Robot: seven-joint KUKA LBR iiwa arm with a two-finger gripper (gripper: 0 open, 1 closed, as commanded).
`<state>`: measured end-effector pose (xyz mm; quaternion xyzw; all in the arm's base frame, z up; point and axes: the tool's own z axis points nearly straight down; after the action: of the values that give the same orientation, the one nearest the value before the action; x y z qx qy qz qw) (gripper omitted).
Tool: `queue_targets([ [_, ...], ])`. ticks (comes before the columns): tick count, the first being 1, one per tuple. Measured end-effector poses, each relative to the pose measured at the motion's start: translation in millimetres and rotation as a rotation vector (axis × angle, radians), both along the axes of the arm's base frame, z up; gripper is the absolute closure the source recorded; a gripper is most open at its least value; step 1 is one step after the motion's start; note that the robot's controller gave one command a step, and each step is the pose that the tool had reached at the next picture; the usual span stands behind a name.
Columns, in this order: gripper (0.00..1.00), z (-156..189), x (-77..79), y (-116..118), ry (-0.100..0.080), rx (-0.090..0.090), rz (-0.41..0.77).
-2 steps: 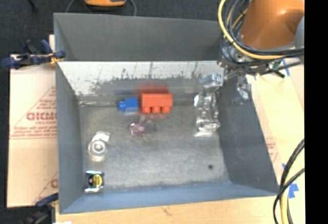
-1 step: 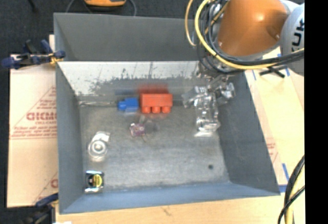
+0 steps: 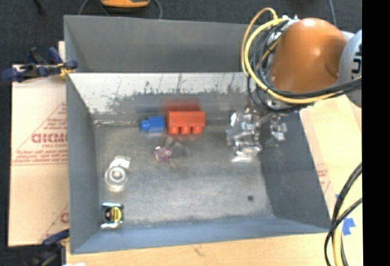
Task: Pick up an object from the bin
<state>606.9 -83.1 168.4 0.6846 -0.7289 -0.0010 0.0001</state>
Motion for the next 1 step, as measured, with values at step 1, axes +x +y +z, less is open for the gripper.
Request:
queue_targets([
  [1,0.00,-74.9,38.9,-28.3,-0.005,0.002,0.298],
])
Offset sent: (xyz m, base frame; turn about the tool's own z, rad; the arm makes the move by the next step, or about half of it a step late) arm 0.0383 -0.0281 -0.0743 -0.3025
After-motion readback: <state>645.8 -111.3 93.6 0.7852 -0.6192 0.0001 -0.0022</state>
